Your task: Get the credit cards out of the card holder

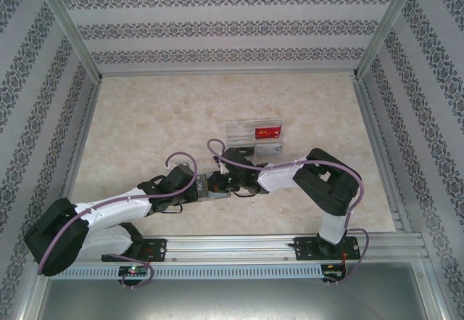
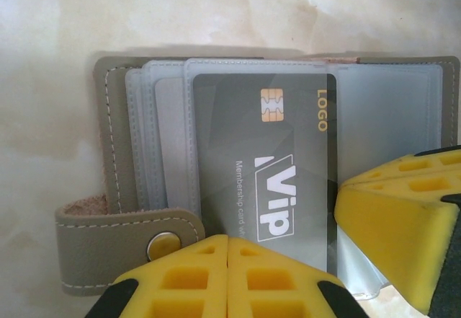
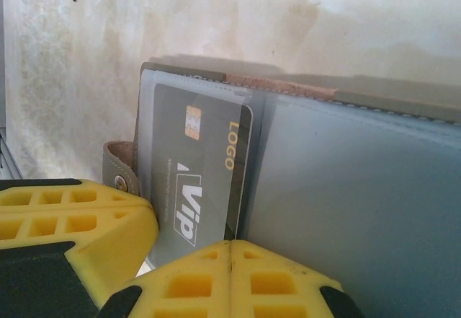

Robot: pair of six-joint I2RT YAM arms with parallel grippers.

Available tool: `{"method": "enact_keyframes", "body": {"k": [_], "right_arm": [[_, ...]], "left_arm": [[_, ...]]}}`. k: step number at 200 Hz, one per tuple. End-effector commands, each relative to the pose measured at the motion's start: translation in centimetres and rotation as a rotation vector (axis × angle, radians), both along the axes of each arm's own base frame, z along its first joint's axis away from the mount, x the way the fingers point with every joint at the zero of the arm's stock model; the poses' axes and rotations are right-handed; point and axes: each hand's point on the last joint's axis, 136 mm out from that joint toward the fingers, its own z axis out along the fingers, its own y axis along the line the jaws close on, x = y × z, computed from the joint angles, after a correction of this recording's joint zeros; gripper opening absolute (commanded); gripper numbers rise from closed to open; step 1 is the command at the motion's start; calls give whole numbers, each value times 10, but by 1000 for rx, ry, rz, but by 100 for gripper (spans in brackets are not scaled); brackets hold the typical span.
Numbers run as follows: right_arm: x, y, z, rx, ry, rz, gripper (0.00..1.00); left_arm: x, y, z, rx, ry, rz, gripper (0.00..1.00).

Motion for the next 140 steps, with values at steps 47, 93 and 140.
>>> {"method": "enact_keyframes", "body": {"k": [47, 93, 140], "right_arm": [[4, -11, 13, 54, -5, -3, 0], [5, -15, 18, 61, -12, -6, 0], [4, -1, 24, 81, -19, 20, 22]], "left_arm": [[-7, 14, -8, 32, 27, 35, 7], [-7, 12, -8, 26, 26, 32, 7], [-7, 11, -8, 20, 30, 28, 7]]}}
